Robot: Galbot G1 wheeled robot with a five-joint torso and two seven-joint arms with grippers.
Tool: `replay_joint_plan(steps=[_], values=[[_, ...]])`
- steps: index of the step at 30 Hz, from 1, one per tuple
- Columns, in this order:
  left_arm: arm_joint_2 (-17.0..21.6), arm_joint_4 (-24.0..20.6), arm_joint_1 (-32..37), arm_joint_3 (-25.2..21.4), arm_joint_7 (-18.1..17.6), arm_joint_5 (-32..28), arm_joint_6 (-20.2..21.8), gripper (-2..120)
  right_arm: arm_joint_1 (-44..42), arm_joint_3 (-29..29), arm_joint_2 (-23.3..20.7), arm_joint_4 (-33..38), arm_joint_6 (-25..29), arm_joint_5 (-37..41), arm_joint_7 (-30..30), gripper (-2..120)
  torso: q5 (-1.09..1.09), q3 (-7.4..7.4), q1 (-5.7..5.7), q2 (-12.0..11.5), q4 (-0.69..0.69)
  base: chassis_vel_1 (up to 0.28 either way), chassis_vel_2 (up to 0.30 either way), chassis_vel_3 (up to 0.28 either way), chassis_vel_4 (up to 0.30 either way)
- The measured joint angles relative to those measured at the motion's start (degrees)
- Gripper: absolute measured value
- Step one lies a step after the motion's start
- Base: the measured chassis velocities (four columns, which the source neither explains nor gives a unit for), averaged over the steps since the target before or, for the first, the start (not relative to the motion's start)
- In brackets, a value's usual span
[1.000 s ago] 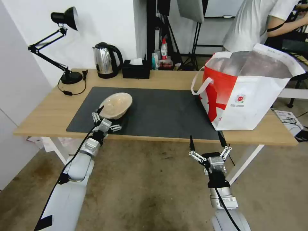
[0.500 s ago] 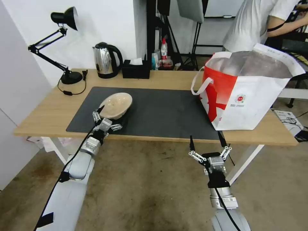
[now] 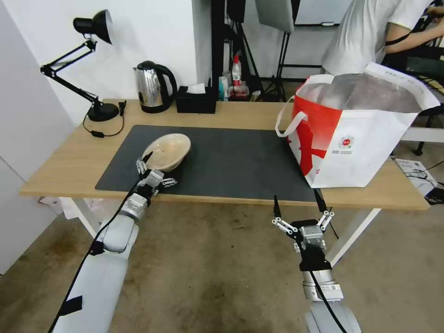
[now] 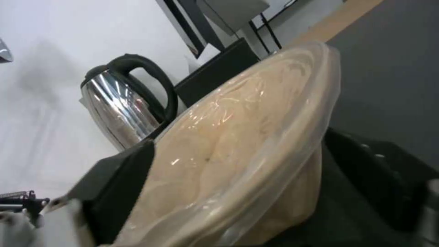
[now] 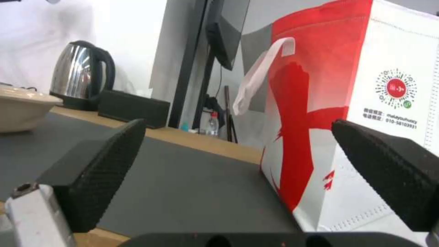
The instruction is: Pick up the trash from the table and place it into the takeout bag.
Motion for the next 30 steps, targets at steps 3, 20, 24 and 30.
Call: replay_joint_plan(steps=[3, 20, 24, 30], values=[[0.2, 0.1, -0.1, 0.0, 0.0, 0.0, 0.0, 78, 0.0, 0.0, 0.0, 0.0, 0.0, 0.0, 0.0, 100, 0.00, 0.00, 0.00, 0.0, 0.00, 0.000, 0.000, 0.000, 0.000], [0.5, 0.5, -0.2, 0.0, 0.0, 0.0, 0.0, 26, 0.0, 0.0, 0.0, 0.0, 0.0, 0.0, 0.0, 100, 0.00, 0.00, 0.00, 0.0, 0.00, 0.000, 0.000, 0.000, 0.000], [0.5, 0.5, -0.2, -0.1, 0.0, 0.0, -0.1, 5, 0.0, 0.0, 0.0, 0.0, 0.0, 0.0, 0.0, 100, 0.00, 0.00, 0.00, 0.0, 0.00, 0.000, 0.000, 0.000, 0.000], [0.5, 0.4, 0.1, -0.3, 0.0, 0.0, -0.2, 3, 0.0, 0.0, 0.0, 0.0, 0.0, 0.0, 0.0, 100, 0.00, -0.01, 0.00, 0.0, 0.00, 0.000, 0.000, 0.000, 0.000]])
